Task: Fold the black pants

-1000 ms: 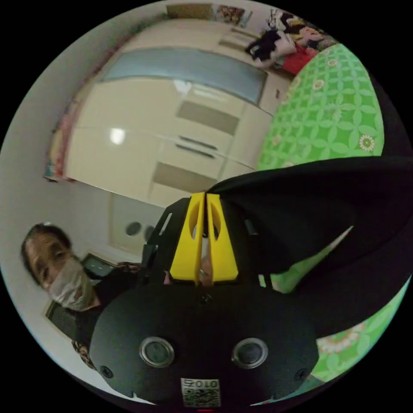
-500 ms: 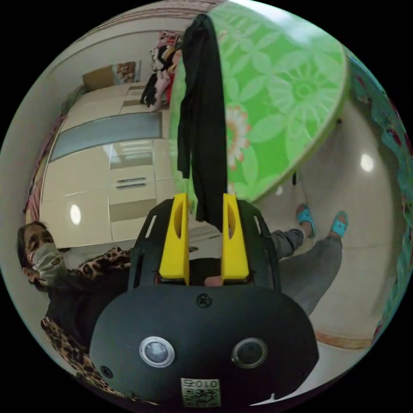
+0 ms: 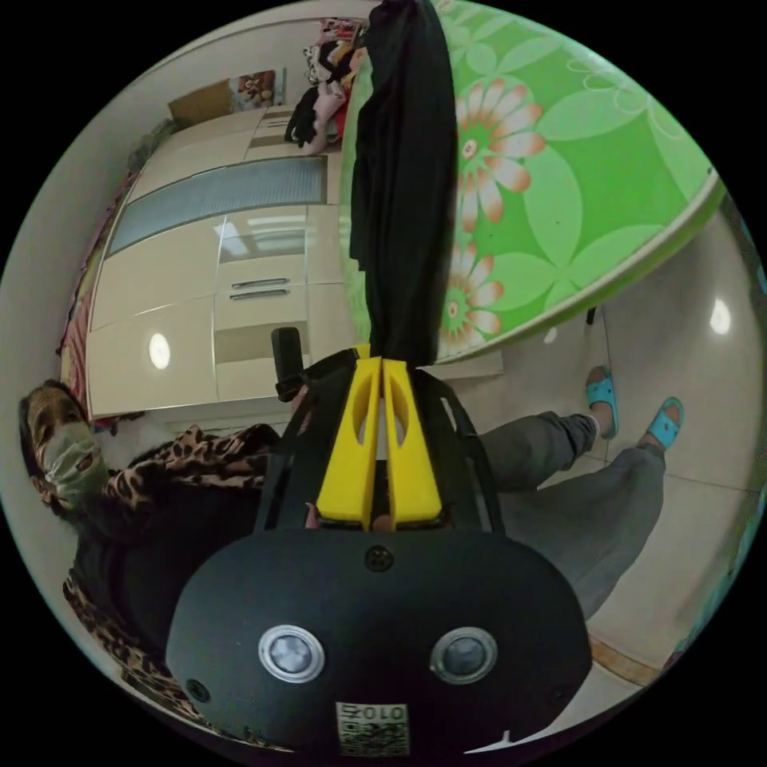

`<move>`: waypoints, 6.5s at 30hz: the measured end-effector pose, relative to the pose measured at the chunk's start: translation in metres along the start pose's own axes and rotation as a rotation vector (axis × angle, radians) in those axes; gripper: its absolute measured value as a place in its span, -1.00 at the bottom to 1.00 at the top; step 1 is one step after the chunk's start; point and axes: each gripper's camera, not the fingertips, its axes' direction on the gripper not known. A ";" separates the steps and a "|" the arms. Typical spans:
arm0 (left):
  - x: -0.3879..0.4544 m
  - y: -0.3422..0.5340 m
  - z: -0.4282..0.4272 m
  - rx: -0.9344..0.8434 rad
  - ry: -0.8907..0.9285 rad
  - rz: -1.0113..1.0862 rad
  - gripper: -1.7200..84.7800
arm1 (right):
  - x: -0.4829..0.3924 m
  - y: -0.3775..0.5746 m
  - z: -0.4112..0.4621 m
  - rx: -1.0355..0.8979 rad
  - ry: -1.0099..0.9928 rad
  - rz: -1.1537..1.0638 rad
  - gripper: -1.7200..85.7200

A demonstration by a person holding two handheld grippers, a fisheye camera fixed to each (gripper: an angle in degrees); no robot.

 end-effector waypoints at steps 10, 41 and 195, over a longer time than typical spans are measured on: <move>-0.041 0.012 -0.007 0.059 0.209 -0.116 -0.96 | 0.030 0.004 -0.012 0.019 -0.046 0.078 -0.78; -0.143 0.008 -0.017 0.101 0.630 -0.350 -0.96 | -0.011 -0.032 -0.012 -0.054 0.010 -0.114 -0.88; -0.035 -0.112 0.059 -0.115 0.605 0.103 -0.73 | 0.032 0.022 -0.027 0.249 -0.676 -0.040 -0.89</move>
